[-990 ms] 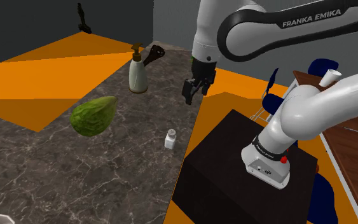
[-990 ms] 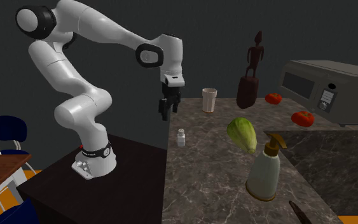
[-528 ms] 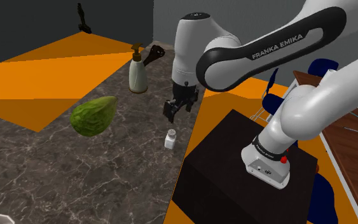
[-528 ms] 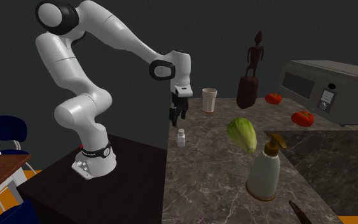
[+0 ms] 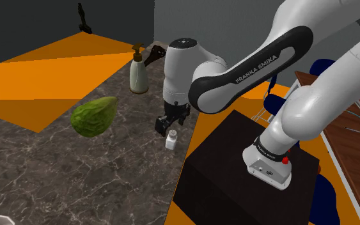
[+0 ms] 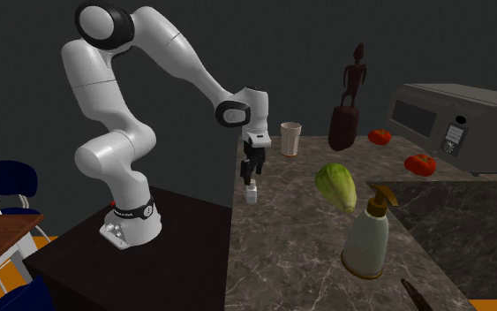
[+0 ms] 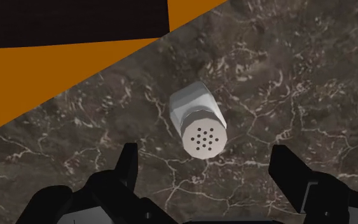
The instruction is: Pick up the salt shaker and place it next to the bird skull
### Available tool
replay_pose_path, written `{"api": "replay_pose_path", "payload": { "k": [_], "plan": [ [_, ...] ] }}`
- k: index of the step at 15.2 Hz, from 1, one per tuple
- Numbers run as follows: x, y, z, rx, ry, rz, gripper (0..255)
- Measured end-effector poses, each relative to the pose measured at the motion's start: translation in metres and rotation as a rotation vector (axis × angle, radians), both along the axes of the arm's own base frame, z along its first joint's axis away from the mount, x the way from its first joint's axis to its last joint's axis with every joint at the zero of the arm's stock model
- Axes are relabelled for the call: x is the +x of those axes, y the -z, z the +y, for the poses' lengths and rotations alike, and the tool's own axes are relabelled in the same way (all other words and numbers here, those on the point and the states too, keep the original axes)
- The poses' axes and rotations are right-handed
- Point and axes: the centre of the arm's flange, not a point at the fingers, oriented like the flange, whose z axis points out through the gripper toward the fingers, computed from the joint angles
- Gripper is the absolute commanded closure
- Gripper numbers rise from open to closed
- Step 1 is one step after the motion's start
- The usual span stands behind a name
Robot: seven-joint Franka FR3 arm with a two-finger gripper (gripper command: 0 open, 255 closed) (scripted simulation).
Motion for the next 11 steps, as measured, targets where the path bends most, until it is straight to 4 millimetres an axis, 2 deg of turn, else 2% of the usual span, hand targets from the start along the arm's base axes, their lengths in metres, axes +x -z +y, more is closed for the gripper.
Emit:
{"api": "replay_pose_path", "payload": {
  "k": [4, 9, 10, 11],
  "plan": [
    [0.000, 0.017, 0.000, 0.000, 0.000, 0.000, 0],
    [0.000, 0.019, 0.001, 0.001, 0.000, -0.001, 0],
    [0.000, 0.019, 0.001, 0.001, 0.000, -0.001, 255],
    [0.000, 0.019, 0.001, 0.001, 0.000, -0.001, 255]
  ]
}}
